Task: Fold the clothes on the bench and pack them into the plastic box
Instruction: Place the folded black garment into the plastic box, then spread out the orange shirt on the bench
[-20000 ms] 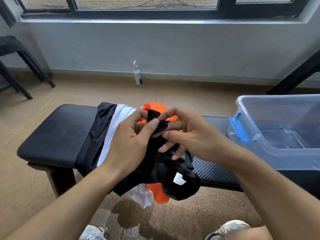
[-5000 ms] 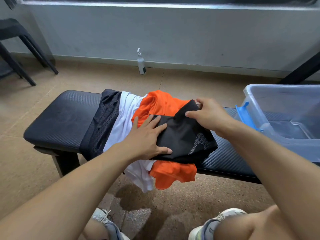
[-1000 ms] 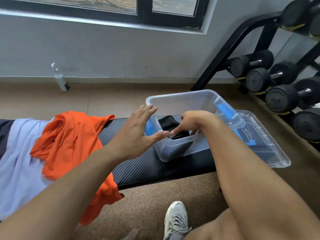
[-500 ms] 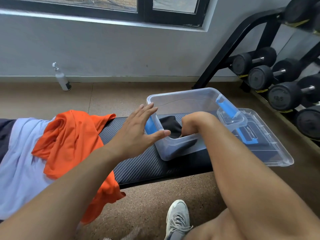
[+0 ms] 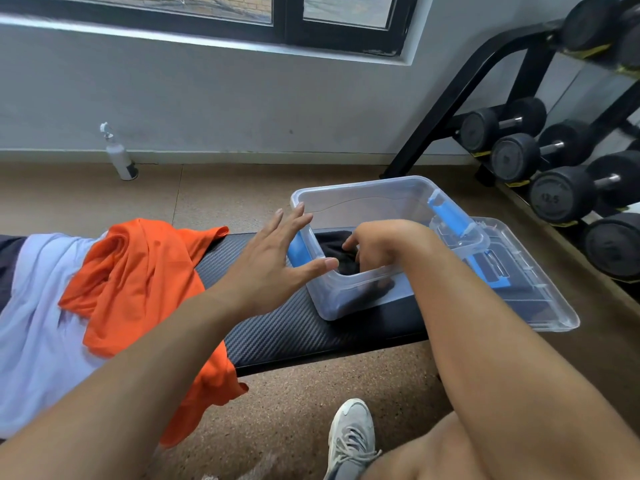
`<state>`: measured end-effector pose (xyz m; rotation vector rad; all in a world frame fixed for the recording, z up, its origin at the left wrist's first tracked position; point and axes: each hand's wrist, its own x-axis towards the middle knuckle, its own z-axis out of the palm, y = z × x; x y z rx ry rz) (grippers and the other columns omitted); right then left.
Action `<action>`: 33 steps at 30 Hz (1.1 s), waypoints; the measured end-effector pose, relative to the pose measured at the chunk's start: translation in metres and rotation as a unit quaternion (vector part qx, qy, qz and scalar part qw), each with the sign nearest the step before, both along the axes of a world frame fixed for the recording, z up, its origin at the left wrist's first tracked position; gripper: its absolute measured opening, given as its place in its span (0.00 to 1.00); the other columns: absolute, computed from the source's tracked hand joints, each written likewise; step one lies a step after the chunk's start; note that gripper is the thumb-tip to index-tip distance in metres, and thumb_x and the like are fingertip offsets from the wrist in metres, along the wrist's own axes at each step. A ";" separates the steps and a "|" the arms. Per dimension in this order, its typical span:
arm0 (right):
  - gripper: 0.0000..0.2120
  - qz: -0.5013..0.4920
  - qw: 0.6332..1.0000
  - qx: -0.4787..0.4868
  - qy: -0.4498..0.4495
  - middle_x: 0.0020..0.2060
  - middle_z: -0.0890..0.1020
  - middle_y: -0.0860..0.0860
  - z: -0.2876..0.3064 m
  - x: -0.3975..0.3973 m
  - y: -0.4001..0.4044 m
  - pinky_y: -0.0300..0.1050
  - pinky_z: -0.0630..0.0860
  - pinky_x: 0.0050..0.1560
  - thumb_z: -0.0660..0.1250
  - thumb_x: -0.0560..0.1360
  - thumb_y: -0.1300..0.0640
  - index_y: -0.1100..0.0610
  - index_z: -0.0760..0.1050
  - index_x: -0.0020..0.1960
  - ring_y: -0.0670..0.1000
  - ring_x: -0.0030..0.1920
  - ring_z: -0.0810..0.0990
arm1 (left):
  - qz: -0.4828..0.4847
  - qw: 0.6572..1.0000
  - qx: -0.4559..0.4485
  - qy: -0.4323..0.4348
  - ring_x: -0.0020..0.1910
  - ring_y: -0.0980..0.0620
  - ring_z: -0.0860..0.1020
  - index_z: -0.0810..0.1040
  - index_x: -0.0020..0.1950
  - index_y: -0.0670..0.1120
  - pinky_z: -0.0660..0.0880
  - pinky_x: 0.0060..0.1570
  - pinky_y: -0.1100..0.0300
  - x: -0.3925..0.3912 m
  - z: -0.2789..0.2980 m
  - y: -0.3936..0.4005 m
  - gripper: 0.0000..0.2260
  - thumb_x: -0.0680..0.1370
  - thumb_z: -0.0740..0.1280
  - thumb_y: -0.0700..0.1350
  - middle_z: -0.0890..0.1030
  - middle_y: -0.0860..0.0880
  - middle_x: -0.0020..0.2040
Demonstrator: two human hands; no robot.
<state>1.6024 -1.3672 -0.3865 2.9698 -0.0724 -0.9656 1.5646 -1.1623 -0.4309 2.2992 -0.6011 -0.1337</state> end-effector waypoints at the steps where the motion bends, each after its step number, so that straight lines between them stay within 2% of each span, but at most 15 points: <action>1: 0.41 -0.010 1.000 0.012 0.000 0.66 0.80 0.49 0.004 0.001 -0.001 0.50 0.80 0.61 0.80 0.68 0.56 0.48 0.66 0.77 0.55 0.60 0.81 | -0.001 1.000 -0.002 -0.003 0.80 0.61 0.43 0.55 0.81 0.59 0.47 0.80 0.51 0.000 0.000 0.000 0.42 0.70 0.60 0.72 0.49 0.62 0.82; 4: 0.40 -0.032 0.997 0.046 -0.053 0.65 0.81 0.53 0.014 0.001 0.004 0.54 0.82 0.58 0.80 0.69 0.57 0.51 0.67 0.77 0.58 0.57 0.83 | -0.006 1.000 -0.007 -0.016 0.80 0.62 0.42 0.54 0.82 0.58 0.46 0.79 0.53 0.001 -0.004 0.001 0.43 0.70 0.59 0.73 0.48 0.62 0.82; 6: 0.41 -0.045 0.985 0.074 -0.152 0.67 0.79 0.52 0.021 -0.002 0.012 0.55 0.80 0.61 0.80 0.69 0.54 0.49 0.65 0.78 0.57 0.61 0.80 | -0.001 1.000 -0.010 -0.027 0.80 0.63 0.42 0.52 0.82 0.57 0.45 0.80 0.55 0.003 -0.007 0.006 0.44 0.71 0.58 0.75 0.49 0.60 0.82; 9: 0.33 -0.051 0.929 0.156 -0.331 0.64 0.80 0.47 0.033 -0.007 0.026 0.55 0.79 0.61 0.78 0.71 0.51 0.45 0.71 0.73 0.53 0.61 0.80 | 0.042 0.999 0.003 -0.032 0.81 0.58 0.45 0.54 0.82 0.53 0.43 0.77 0.60 0.007 -0.008 0.021 0.41 0.74 0.62 0.69 0.51 0.55 0.83; 11: 0.25 -0.057 0.881 0.229 -0.411 0.58 0.83 0.45 0.041 -0.009 0.037 0.53 0.78 0.61 0.75 0.73 0.50 0.45 0.76 0.68 0.50 0.57 0.81 | 0.079 0.996 0.027 -0.039 0.82 0.54 0.47 0.55 0.82 0.50 0.44 0.77 0.59 0.012 -0.009 0.036 0.39 0.76 0.63 0.65 0.54 0.52 0.83; 14: 0.20 -0.041 0.829 0.318 -0.459 0.54 0.84 0.43 0.045 -0.013 0.065 0.50 0.79 0.58 0.73 0.74 0.51 0.46 0.78 0.65 0.47 0.48 0.83 | 0.132 0.990 0.048 -0.028 0.82 0.51 0.49 0.57 0.82 0.48 0.48 0.80 0.54 0.017 -0.012 0.064 0.40 0.76 0.62 0.66 0.57 0.50 0.82; 17: 0.16 0.020 0.807 0.365 -0.463 0.51 0.84 0.43 0.034 -0.019 0.106 0.47 0.80 0.54 0.72 0.73 0.55 0.47 0.80 0.61 0.45 0.43 0.83 | 0.197 0.975 0.099 -0.019 0.82 0.47 0.51 0.58 0.81 0.45 0.50 0.79 0.52 0.016 -0.022 0.097 0.37 0.79 0.65 0.62 0.58 0.47 0.82; 20: 0.12 0.083 0.814 0.377 -0.433 0.45 0.85 0.43 0.011 -0.024 0.146 0.48 0.80 0.51 0.70 0.73 0.57 0.47 0.82 0.55 0.47 0.43 0.83 | 0.274 0.946 0.172 0.005 0.81 0.42 0.52 0.60 0.80 0.45 0.54 0.78 0.46 0.012 -0.040 0.137 0.36 0.78 0.67 0.59 0.58 0.45 0.82; 22: 0.10 0.093 0.840 0.370 -0.386 0.44 0.85 0.45 -0.013 -0.023 0.164 0.49 0.80 0.50 0.70 0.73 0.58 0.48 0.82 0.53 0.49 0.43 0.82 | 0.297 0.929 0.219 0.033 0.81 0.41 0.53 0.60 0.80 0.47 0.57 0.76 0.42 0.007 -0.052 0.164 0.36 0.77 0.66 0.61 0.57 0.45 0.82; 24: 0.12 0.118 0.876 0.351 -0.308 0.47 0.84 0.46 -0.040 -0.024 0.176 0.51 0.80 0.52 0.71 0.73 0.56 0.48 0.81 0.56 0.50 0.45 0.82 | 0.316 0.920 0.220 0.068 0.78 0.39 0.60 0.61 0.79 0.48 0.61 0.74 0.41 0.003 -0.057 0.187 0.36 0.76 0.63 0.64 0.62 0.46 0.80; 27: 0.26 0.184 0.930 0.255 -0.190 0.60 0.81 0.47 -0.070 -0.027 0.185 0.53 0.76 0.61 0.73 0.74 0.46 0.47 0.72 0.70 0.52 0.59 0.80 | 0.335 0.921 0.181 0.078 0.69 0.40 0.73 0.72 0.71 0.50 0.71 0.65 0.43 -0.002 -0.050 0.206 0.34 0.72 0.60 0.70 0.77 0.46 0.68; 29: 0.37 0.220 0.942 0.201 -0.152 0.67 0.77 0.49 -0.077 -0.024 0.190 0.54 0.74 0.65 0.72 0.73 0.40 0.49 0.63 0.77 0.54 0.67 0.75 | 0.346 0.919 0.173 0.079 0.64 0.39 0.75 0.75 0.65 0.49 0.74 0.60 0.46 -0.003 -0.047 0.213 0.28 0.73 0.63 0.67 0.80 0.45 0.63; 31: 0.41 0.233 0.943 0.189 -0.146 0.68 0.76 0.50 -0.079 -0.022 0.194 0.53 0.73 0.65 0.72 0.73 0.39 0.50 0.60 0.79 0.54 0.68 0.74 | 0.354 0.913 0.188 0.072 0.61 0.39 0.76 0.76 0.60 0.47 0.75 0.56 0.47 -0.003 -0.047 0.218 0.23 0.74 0.68 0.62 0.81 0.43 0.59; 33: 0.38 0.239 0.944 0.177 -0.146 0.66 0.77 0.49 -0.081 -0.022 0.196 0.51 0.74 0.62 0.73 0.72 0.40 0.51 0.63 0.76 0.55 0.66 0.75 | 0.368 0.908 0.187 0.067 0.57 0.38 0.77 0.78 0.53 0.45 0.76 0.52 0.48 -0.005 -0.046 0.219 0.19 0.74 0.69 0.60 0.82 0.42 0.53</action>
